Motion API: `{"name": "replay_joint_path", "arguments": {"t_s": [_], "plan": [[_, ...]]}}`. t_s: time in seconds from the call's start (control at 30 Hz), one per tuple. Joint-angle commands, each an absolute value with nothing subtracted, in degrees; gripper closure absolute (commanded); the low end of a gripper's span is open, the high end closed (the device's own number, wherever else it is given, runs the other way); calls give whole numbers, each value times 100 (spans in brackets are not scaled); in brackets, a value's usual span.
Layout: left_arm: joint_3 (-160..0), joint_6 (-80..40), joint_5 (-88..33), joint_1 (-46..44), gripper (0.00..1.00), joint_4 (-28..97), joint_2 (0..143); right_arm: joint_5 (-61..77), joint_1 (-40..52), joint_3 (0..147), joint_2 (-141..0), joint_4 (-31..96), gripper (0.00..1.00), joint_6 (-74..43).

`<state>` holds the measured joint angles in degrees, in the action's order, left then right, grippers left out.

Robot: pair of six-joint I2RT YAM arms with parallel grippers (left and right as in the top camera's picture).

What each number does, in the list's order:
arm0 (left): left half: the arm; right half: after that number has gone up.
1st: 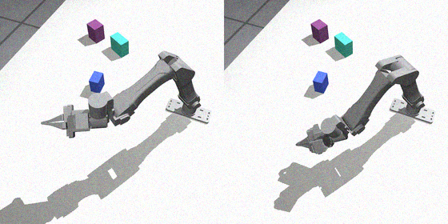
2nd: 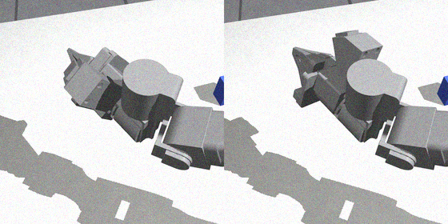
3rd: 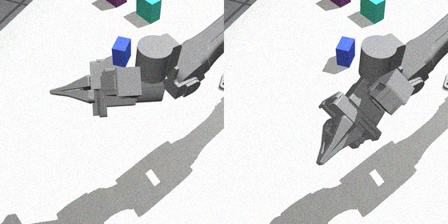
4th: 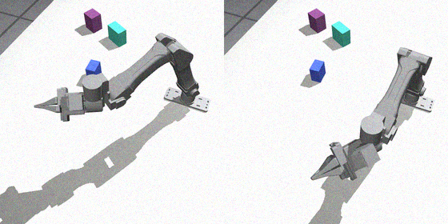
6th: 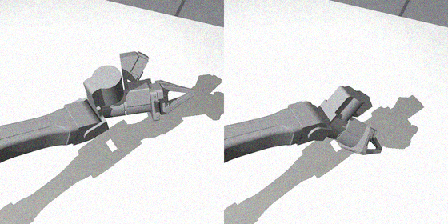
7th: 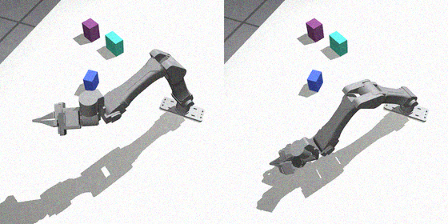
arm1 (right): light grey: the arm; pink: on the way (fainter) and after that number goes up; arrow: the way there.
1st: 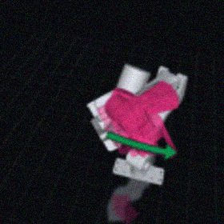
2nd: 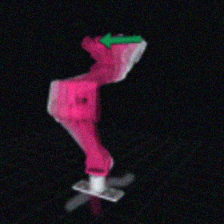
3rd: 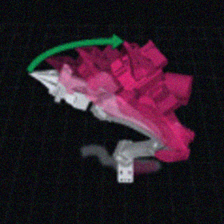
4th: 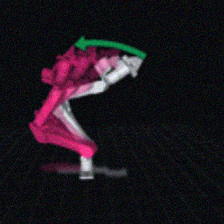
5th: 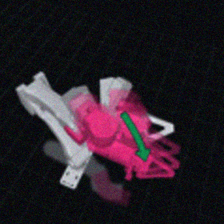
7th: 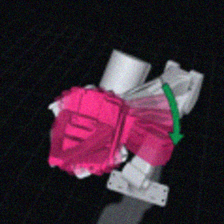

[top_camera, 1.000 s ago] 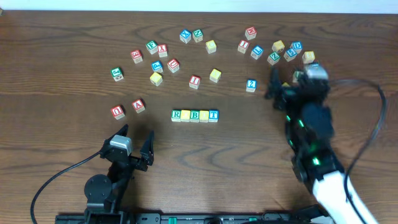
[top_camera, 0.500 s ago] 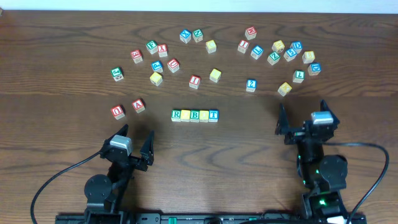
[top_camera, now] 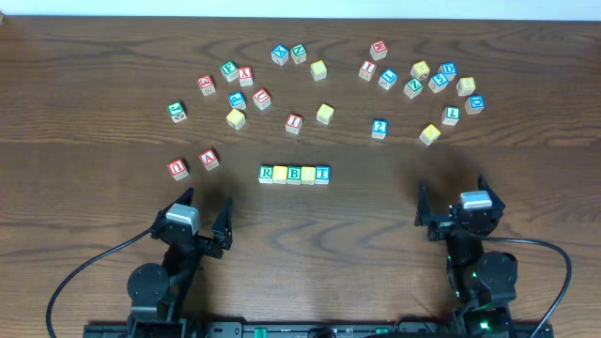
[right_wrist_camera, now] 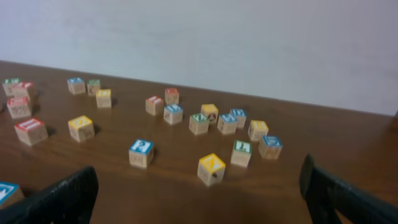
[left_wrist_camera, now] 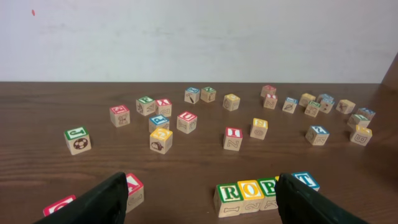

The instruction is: Spell out ROBOT

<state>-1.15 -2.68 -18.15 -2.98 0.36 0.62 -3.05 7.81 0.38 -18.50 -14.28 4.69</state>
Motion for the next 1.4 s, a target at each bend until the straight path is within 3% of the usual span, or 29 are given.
{"name": "replay_joint_path", "arguments": {"t_s": [0.0,0.37,1.37], "plan": [[-27,-174,-1992,-263,26,257,21,-169,720,32,-1678,-1131,1,543],[-27,-174,-1992,-263,25,257,21,62,519,32,-878,460,1,515],[-27,-174,-1992,-266,26,257,21,80,117,32,-27,454,1,368]]}}
